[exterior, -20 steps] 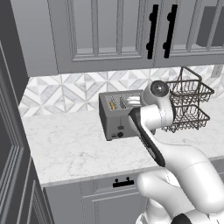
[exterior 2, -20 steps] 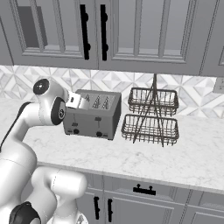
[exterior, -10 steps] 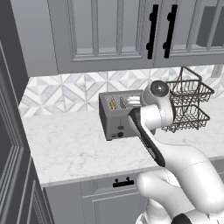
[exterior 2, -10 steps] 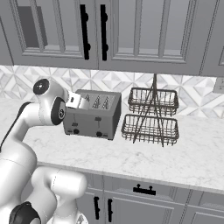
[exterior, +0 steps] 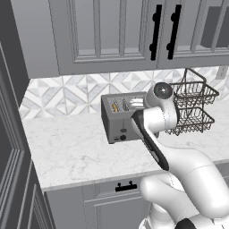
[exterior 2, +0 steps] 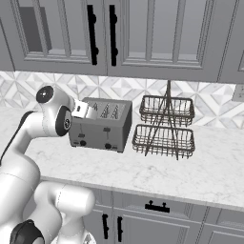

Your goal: Start the toaster. Once the lever pops up, take the bread to the plate on the dining counter.

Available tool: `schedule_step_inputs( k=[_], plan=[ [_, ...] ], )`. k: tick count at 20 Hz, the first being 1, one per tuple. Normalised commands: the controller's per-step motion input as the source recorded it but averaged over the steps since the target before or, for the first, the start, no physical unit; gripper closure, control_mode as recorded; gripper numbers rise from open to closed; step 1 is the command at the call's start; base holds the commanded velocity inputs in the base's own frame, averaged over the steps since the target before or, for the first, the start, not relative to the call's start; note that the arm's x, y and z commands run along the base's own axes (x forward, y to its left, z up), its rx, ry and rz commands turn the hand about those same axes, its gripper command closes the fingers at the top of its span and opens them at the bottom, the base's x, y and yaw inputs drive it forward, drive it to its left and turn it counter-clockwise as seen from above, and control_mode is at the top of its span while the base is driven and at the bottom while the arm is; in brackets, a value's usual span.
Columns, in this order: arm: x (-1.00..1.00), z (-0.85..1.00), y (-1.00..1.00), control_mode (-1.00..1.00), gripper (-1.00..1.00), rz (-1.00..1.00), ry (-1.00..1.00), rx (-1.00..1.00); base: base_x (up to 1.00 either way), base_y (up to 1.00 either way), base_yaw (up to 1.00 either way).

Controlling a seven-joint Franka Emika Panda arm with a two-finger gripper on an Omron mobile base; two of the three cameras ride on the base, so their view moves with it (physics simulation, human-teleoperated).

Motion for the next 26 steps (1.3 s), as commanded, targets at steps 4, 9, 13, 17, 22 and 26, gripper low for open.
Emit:
schedule_step_inputs(
  k=[4,9,13,17,22,26],
  plan=[
    [0.00,0.00,0.00,-1.00,-1.00,0.00,0.00,0.00,0.00,0.00,0.00],
    [0.00,0.00,0.00,-1.00,-1.00,0.00,0.00,0.00,0.00,0.00,0.00],
    [0.00,0.00,0.00,-1.00,-1.00,0.00,0.00,0.00,0.00,0.00,0.00],
    [0.00,0.00,0.00,-1.00,-1.00,0.00,0.00,0.00,0.00,0.00,0.00],
    [0.00,0.00,0.00,-1.00,-1.00,0.00,0.00,0.00,0.00,0.00,0.00],
    [0.00,0.00,0.00,-1.00,-1.00,0.00,0.00,0.00,0.00,0.00,0.00]
  ],
)
